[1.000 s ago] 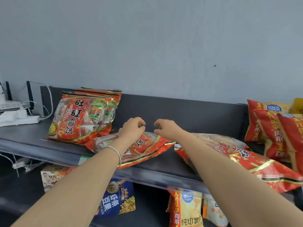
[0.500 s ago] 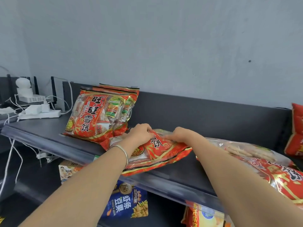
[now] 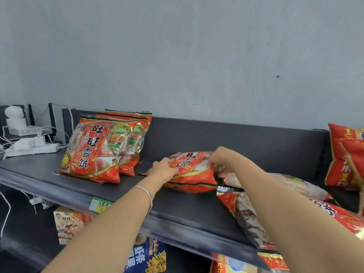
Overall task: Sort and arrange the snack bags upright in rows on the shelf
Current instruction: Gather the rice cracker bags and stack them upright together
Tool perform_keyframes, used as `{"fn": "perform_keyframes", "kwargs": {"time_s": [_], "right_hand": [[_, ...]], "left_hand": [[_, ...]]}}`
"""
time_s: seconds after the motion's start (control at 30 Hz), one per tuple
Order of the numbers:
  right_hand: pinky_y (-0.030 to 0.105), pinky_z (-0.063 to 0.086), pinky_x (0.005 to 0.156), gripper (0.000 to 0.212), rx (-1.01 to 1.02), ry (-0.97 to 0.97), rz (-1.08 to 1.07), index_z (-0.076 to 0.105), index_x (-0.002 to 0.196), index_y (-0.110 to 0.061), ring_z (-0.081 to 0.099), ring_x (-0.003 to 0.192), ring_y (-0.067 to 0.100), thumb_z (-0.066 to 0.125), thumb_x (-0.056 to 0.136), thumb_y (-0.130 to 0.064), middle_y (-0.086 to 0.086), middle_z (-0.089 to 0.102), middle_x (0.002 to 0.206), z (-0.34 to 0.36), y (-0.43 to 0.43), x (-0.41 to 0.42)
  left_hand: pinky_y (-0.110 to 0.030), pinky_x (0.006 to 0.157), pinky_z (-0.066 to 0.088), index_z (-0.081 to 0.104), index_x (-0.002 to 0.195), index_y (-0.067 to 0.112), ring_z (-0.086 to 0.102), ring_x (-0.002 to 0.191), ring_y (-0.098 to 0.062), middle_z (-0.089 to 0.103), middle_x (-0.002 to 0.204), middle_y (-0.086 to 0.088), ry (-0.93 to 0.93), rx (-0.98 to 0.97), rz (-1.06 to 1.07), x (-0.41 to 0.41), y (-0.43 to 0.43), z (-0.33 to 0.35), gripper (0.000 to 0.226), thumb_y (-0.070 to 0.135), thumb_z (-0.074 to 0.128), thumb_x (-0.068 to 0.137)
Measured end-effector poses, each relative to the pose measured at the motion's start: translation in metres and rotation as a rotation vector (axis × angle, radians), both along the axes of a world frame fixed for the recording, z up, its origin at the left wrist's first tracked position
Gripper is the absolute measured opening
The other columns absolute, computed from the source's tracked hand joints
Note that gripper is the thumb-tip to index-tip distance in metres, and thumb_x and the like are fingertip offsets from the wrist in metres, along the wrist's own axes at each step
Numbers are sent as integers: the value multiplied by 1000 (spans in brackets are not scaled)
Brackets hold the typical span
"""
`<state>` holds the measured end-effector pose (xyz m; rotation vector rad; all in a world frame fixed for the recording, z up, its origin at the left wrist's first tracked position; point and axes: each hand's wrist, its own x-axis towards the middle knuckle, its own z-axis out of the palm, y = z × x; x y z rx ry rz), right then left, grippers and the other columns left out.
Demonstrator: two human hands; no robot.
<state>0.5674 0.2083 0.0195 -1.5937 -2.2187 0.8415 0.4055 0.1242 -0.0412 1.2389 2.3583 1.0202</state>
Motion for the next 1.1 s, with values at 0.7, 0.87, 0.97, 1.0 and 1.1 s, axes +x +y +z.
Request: {"fn": "perform_keyframes", "kwargs": {"time_s": [0.7,0.87,0.97,1.0,1.1], "right_hand": [[47,33,108,89,-173,365,-348,-18,150,-22,35,135,37,51,96,-42,16,23,155,-49,57,-45],[51,47,97,96,-181,629,-422,-3,151,-21,58,111,36,68,86,-28,20,50,131,-50,54,-50],[53,53,88,93,-119,779,-374,8,148,-30,66,97,36,72,81,-25,19,56,123,-39,47,-53],[53,55,85,92,-85,828,-349,10,147,-33,68,92,34,73,80,-24,17,59,119,-35,45,-53],[53,56,83,89,70,940,-241,13,147,-37,69,91,27,68,83,-10,9,61,116,-25,44,-57]], "left_hand": [[-40,93,44,24,141,20,54,115,-30,52,129,-9,-194,-79,-100,-72,85,-14,65,52,48,90],[-44,96,44,26,140,23,53,114,-30,53,127,-8,-234,-16,-87,-79,86,-19,71,63,47,84],[-47,98,43,25,139,26,52,115,-31,51,130,-8,-210,129,-53,-79,81,-19,67,63,43,86],[-49,99,41,23,140,27,51,116,-32,49,132,-9,-214,196,-42,-79,81,-19,66,61,43,87],[-56,103,35,14,145,32,45,123,-33,40,139,-10,-243,410,-45,-76,80,-11,73,51,54,87]]}}
